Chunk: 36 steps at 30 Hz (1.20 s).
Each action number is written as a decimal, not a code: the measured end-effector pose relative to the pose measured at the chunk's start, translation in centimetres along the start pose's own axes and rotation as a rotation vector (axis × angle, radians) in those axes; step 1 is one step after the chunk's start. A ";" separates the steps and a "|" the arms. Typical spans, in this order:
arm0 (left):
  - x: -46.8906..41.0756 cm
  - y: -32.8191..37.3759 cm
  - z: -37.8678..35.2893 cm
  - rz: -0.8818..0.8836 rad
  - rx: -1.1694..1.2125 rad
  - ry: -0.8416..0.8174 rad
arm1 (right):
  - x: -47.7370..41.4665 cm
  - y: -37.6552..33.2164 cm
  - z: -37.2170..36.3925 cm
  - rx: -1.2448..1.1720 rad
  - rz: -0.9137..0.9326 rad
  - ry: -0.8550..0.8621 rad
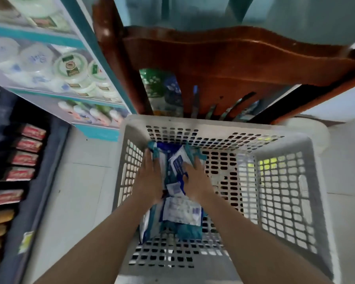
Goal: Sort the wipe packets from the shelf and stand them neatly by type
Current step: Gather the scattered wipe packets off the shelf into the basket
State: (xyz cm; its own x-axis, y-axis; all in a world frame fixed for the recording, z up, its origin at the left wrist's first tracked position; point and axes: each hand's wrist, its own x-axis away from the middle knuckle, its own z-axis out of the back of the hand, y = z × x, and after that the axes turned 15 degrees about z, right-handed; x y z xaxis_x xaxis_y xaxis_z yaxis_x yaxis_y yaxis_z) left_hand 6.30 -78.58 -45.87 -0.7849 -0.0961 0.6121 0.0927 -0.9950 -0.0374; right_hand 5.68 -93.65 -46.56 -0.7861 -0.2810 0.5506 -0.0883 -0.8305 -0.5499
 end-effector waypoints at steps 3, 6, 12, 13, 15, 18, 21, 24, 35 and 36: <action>-1.0 -0.3 -1.2 0.099 -0.016 0.002 | -1.3 1.5 -0.8 0.251 0.014 -0.078; -1.5 -0.5 -1.1 0.160 -0.054 -0.093 | -1.8 2.1 -0.9 0.390 0.007 -0.142; -0.5 -0.4 0.3 0.153 -0.088 -0.052 | -1.1 1.8 0.5 0.464 0.039 -0.208; 0.0 -0.4 0.8 0.136 -0.068 -0.041 | -0.7 1.5 0.9 0.464 0.060 -0.196; 1.1 -0.6 1.8 0.118 0.010 -0.034 | 0.0 0.6 1.5 0.432 0.103 -0.174; 3.3 -1.0 3.6 0.103 0.079 -0.020 | 1.3 -1.3 2.6 0.390 0.163 -0.136; 6.0 -1.5 6.0 0.077 0.078 0.102 | 2.7 -3.8 3.9 0.381 0.253 -0.036; 9.1 -2.7 8.4 0.104 0.089 0.183 | 4.0 -6.8 5.4 0.454 0.368 0.069; 20.8 -17.3 14.4 0.578 0.196 0.348 | 8.3 -25.7 7.1 0.625 0.868 0.197; 22.1 -19.0 14.6 0.614 0.209 0.380 | 8.7 -27.7 6.6 0.634 0.911 0.200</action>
State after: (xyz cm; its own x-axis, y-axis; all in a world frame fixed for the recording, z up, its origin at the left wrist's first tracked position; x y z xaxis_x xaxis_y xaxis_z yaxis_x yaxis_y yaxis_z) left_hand -3.87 -61.35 -20.10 -0.7086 -0.6726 0.2133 0.6666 -0.7372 -0.1101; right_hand 5.38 -76.31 -22.40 -0.4873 -0.8725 -0.0347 0.8504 -0.4652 -0.2459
